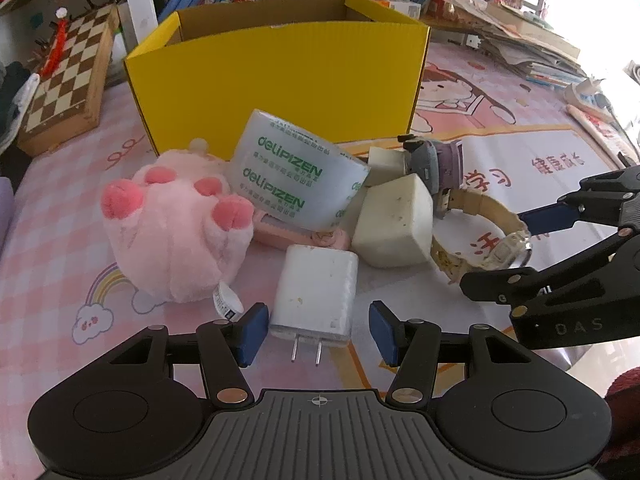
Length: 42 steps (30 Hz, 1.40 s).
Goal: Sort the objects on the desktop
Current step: 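Move the left tool to the white charger while the right tool approaches the white wristwatch, then close the left tool on the white charger while the right tool grasps the white wristwatch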
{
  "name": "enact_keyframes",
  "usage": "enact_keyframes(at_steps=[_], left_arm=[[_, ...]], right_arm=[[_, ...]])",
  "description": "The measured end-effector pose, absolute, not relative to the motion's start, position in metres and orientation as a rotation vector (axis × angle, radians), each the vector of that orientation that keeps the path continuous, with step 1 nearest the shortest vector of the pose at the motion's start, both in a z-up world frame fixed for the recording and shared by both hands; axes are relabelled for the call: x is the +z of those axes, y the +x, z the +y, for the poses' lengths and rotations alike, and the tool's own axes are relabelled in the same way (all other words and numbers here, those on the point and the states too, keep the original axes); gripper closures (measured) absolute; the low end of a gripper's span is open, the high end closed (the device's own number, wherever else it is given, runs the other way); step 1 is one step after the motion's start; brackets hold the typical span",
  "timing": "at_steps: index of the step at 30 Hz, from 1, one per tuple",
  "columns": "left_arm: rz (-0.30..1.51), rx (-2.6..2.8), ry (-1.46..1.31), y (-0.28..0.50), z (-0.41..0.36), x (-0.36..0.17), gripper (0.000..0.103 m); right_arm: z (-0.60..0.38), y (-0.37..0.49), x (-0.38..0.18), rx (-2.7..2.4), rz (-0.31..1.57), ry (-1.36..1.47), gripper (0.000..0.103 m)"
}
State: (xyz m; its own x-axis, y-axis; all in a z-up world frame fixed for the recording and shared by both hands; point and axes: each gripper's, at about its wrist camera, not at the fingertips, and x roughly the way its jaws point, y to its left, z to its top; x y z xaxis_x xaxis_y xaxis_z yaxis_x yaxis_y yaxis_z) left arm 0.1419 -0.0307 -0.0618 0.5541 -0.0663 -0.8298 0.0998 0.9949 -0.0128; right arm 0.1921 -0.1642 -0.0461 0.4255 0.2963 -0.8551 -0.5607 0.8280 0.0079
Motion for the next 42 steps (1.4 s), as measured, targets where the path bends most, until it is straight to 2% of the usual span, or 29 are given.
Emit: enact_keyframes(at_steps=[13,14,15,17,42], left_arm=[[0.982,-0.113,0.076,0.15,-0.033,-0.069,0.048],[0.981,-0.115,0.076,0.15,-0.033,-0.069,0.05],[0.979,-0.116,0.076,0.15,-0.032,-0.068,0.058],[0.981,-0.119,0.065,0.151,-0.031,-0.067,0.06],[0.832,-0.181,-0.015,0.119,-0.014,-0.022,0.061]], right_arm=[[-0.161,0.202,-0.055,0.55,1.029,-0.291,0.039],[-0.161,0.202,-0.054,0.55,1.029,-0.289,0.039],[-0.161,0.201,-0.054,0.549,1.028,-0.288,0.04],[-0.162,0.201,-0.054,0.546,1.027,-0.284,0.042],[-0.17,0.158,-0.013,0.474,0.876,-0.211,0.043]])
